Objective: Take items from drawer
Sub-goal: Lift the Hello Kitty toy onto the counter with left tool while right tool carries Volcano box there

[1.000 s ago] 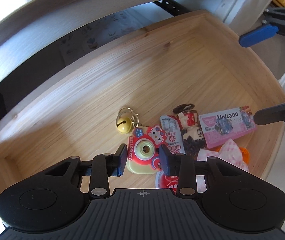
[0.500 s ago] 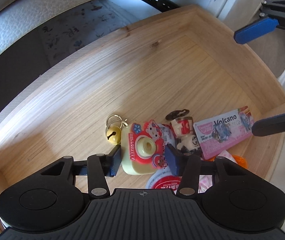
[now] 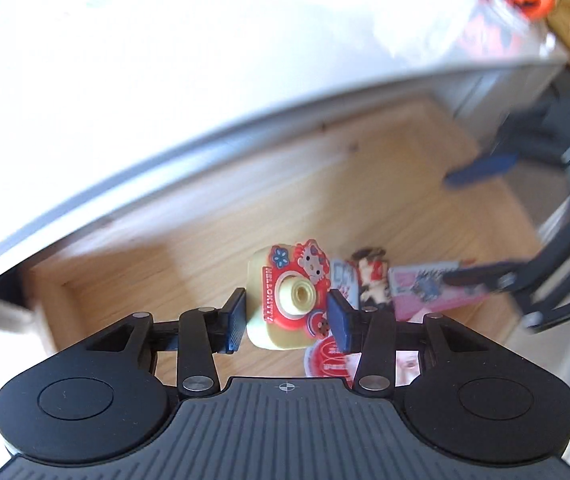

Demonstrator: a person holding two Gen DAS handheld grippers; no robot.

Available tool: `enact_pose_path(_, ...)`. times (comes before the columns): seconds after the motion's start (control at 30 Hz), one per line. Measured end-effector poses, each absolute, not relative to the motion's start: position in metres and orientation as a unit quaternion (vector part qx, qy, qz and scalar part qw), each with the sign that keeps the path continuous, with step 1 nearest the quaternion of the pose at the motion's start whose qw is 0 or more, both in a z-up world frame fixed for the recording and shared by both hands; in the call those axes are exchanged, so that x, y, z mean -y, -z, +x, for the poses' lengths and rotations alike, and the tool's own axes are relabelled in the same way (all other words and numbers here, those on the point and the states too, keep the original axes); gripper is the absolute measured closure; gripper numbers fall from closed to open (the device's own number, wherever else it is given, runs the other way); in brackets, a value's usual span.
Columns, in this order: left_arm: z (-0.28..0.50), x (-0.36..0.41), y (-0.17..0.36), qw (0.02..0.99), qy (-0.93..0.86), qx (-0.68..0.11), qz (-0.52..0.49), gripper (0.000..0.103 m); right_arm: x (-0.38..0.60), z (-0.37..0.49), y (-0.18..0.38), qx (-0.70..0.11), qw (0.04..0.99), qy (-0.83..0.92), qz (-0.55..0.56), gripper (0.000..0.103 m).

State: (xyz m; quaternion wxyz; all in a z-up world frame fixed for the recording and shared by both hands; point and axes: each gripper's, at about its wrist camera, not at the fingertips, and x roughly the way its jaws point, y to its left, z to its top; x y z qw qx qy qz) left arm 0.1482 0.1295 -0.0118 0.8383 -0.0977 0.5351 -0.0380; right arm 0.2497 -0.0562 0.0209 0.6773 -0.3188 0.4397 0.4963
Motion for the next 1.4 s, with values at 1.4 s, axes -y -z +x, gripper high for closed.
enact_pose_path(1.4, 0.141, -0.135, -0.108, 0.932, 0.021, -0.34, -0.121, 0.056, 0.079, 0.253, -0.17, -0.391, 0.719, -0.492, -0.297, 0.062)
